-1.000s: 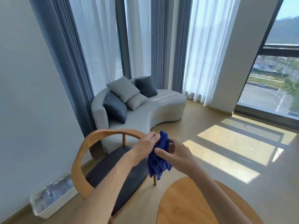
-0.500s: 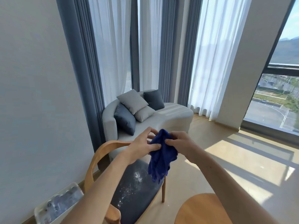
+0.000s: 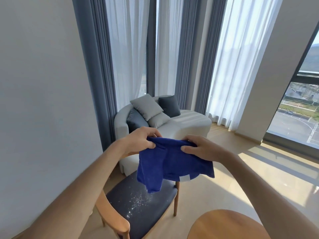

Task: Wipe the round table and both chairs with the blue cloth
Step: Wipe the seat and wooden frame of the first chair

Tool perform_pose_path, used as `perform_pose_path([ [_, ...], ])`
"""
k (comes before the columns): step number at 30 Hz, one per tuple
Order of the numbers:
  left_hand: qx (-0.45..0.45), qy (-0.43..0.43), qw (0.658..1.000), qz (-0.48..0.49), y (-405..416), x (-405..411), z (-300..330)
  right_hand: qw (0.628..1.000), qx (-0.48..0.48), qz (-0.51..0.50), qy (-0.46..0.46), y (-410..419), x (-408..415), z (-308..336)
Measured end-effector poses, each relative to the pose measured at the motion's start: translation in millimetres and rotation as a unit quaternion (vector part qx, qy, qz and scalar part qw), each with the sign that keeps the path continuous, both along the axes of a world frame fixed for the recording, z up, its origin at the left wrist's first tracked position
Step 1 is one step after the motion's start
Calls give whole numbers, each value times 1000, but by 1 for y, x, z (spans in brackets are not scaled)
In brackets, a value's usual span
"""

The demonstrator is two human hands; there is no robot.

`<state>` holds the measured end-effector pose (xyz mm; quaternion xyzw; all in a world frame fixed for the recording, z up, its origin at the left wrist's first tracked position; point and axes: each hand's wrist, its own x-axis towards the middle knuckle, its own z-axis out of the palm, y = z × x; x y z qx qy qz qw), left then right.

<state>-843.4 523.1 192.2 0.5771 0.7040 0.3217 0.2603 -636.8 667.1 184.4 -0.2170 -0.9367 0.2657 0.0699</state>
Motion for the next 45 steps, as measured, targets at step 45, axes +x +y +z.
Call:
perform_pose_path([
  [45, 71, -65, 993, 75, 27, 26, 7, 898, -356, -259, 18, -33, -7, -113],
])
